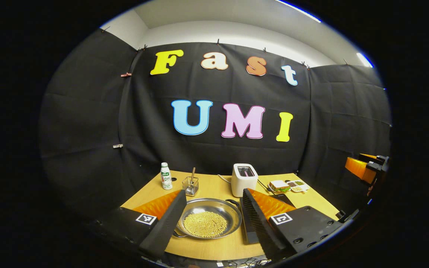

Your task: First push the handle of the pot to place it horizontally, then grasp the pot with both hands and set it on the induction cooktop.

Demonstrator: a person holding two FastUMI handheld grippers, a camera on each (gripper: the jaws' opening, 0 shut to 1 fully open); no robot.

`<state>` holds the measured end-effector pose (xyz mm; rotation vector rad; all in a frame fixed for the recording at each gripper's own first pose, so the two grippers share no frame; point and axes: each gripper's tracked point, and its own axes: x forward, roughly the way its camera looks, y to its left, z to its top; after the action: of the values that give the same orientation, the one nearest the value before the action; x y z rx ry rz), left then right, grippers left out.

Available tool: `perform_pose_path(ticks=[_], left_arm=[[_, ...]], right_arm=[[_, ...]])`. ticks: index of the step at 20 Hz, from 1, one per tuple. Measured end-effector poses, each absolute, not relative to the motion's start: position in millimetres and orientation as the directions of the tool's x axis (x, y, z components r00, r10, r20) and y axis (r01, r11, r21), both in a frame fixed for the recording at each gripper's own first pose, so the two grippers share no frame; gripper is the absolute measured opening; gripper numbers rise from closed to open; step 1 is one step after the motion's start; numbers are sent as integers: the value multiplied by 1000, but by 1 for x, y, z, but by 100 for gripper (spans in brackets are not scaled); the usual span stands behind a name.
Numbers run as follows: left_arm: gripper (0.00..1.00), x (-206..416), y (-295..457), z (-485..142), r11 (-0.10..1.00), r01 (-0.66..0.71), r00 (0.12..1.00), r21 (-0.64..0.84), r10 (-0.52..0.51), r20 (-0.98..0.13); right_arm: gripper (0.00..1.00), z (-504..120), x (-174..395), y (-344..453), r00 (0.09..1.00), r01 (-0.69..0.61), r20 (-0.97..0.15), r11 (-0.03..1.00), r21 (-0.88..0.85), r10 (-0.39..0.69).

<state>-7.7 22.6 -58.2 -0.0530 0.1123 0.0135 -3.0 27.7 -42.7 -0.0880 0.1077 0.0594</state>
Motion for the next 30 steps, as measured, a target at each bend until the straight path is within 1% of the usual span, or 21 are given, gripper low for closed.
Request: perform_pose_path(ticks=[1,3,4,5,6,7,8,11,13,14,16,18,21,24,27,29,30], left_arm=[[95,-7,24,-60,999,-9,993,-50,3,-120],[92,-5,24,-61,999,6,991,-46,-12,-131],[84,-4,25,-64,999,14,990,-44,-20,-137],[82,-3,24,-67,999,30,988,-39,-36,-151],[72,-2,21,-73,998,53,983,-35,-58,-173],[69,-2,18,-79,997,76,978,-30,-81,-192],[60,-2,20,-83,996,84,975,-27,-88,-205],[41,0,13,-101,988,128,956,-84,-145,-256],[28,-1,15,-114,983,132,943,-129,-164,-290],[17,-1,16,-121,982,127,937,-140,-165,-307],[5,2,24,-132,985,109,930,-137,-149,-335],[5,1,23,-142,981,125,918,-146,-171,-358],[5,3,37,-158,988,106,911,-110,-141,-389],[5,4,40,-180,989,138,889,-62,-151,-431],[5,7,50,-213,982,190,863,5,-164,-478],[5,7,56,-240,973,229,835,16,-188,-517],[5,6,62,-257,974,227,819,18,-181,-545]], right_arm=[[98,-44,-4,28,992,-65,-113,994,-86,55],[98,-46,-5,28,991,-65,-119,994,-85,55],[98,-47,-6,29,991,-65,-121,994,-85,55],[98,-48,-7,29,991,-65,-122,994,-86,54],[98,-48,-8,29,991,-64,-123,994,-87,53],[98,-49,-8,29,991,-65,-124,994,-87,54],[98,-50,-10,29,991,-66,-125,994,-90,54],[98,-53,-12,27,990,-63,-131,993,-96,50],[98,-58,-12,28,989,-63,-141,993,-95,49],[98,-59,-12,28,988,-63,-146,994,-94,48],[98,-61,-12,30,987,-65,-153,994,-92,51],[98,-64,-12,31,986,-66,-159,993,-97,50],[98,-74,-10,29,983,-62,-176,993,-99,44],[98,-87,-8,23,976,-45,-215,995,-84,26],[98,-97,-4,23,969,-42,-244,997,-67,25],[98,-103,-4,26,963,-50,-267,997,-62,32],[98,-107,-3,28,960,-57,-278,996,-63,37]])
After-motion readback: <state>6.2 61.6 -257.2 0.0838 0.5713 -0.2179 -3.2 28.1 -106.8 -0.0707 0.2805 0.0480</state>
